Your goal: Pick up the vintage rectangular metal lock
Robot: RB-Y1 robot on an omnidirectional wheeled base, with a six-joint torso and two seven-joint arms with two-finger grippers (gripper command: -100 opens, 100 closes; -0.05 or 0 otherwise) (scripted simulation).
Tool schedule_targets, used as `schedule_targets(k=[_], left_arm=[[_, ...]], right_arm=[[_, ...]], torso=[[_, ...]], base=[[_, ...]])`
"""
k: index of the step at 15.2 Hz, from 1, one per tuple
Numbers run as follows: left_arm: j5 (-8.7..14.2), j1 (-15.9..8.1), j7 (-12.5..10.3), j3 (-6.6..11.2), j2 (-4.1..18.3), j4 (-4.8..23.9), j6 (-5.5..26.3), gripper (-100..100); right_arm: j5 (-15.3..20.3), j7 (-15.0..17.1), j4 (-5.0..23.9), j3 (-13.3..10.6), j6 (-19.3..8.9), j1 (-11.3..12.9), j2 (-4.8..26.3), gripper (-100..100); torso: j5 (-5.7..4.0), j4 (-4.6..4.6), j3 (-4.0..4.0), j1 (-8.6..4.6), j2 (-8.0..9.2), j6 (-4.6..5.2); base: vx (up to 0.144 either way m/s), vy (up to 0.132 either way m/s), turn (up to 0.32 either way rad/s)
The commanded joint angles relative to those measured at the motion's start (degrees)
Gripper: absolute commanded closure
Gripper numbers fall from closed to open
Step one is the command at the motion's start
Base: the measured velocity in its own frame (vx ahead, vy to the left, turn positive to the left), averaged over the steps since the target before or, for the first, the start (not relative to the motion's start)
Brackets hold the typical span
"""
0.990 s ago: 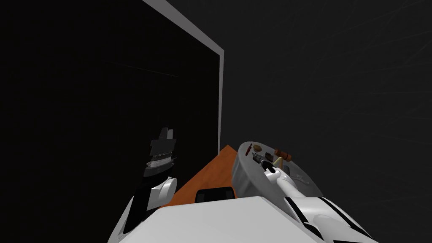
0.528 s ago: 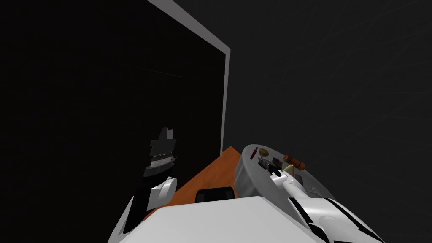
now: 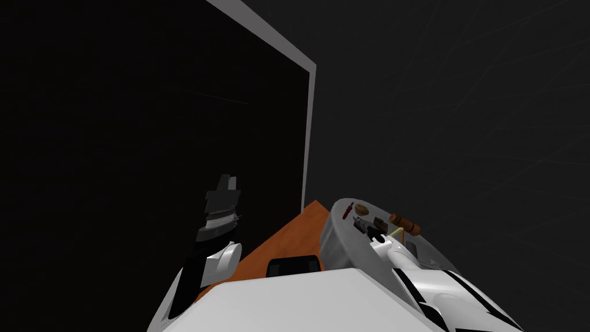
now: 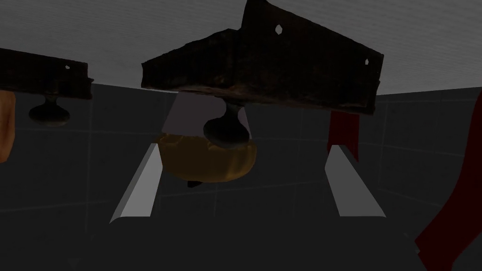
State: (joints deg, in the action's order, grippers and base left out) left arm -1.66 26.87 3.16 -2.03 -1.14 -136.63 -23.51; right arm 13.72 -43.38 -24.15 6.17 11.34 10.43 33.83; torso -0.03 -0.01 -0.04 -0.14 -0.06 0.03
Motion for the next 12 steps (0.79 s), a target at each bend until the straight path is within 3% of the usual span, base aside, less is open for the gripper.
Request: schedule_targets(k=[1,2,5,7,10,12], left_arm=[[0.0,0.0,0.0,0.00,0.0,0.0,0.0,0],[0.0,0.0,0.0,0.00,0.0,0.0,0.0,0],[0.0,0.0,0.0,0.00,0.0,0.0,0.0,0],[0.0,0.0,0.0,0.00,0.0,0.0,0.0,0],[0.0,0.0,0.0,0.00,0.0,0.0,0.0,0],[0.0,0.0,0.0,0.00,0.0,0.0,0.0,0]], right_arm=[[2.9,1.2,-0.6,0.9,-0.4,0.3,-1.3,-100],[3.0,1.2,-0.6,0.9,-0.4,0.3,-1.3,-100],[7.3,4.0,-4.6,2.1,-3.0,-0.8,-3.6,-100],[8.3,4.0,-4.9,2.1,-3.0,-0.8,-3.6,-100],[12.6,6.8,-9.2,3.4,-5.7,-1.8,-5.9,-100],[13.6,6.8,-9.2,3.4,-5.7,-1.8,-5.9,-100]], torso=[[0.00,0.00,0.00,0.00,0.00,0.00],[-0.01,0.00,0.01,-0.03,0.01,0.00],[-0.02,0.01,0.02,-0.09,0.03,0.01],[-0.03,0.00,0.00,-0.11,-0.01,0.00],[-0.02,0.00,0.00,-0.06,0.01,0.01],[-0.02,0.00,0.01,-0.08,0.01,0.01]], base=[[0.002,-0.046,-0.039],[0.003,-0.048,-0.037],[0.003,-0.057,-0.051],[0.015,-0.049,-0.026],[0.009,-0.049,-0.044],[0.007,-0.046,-0.032]])
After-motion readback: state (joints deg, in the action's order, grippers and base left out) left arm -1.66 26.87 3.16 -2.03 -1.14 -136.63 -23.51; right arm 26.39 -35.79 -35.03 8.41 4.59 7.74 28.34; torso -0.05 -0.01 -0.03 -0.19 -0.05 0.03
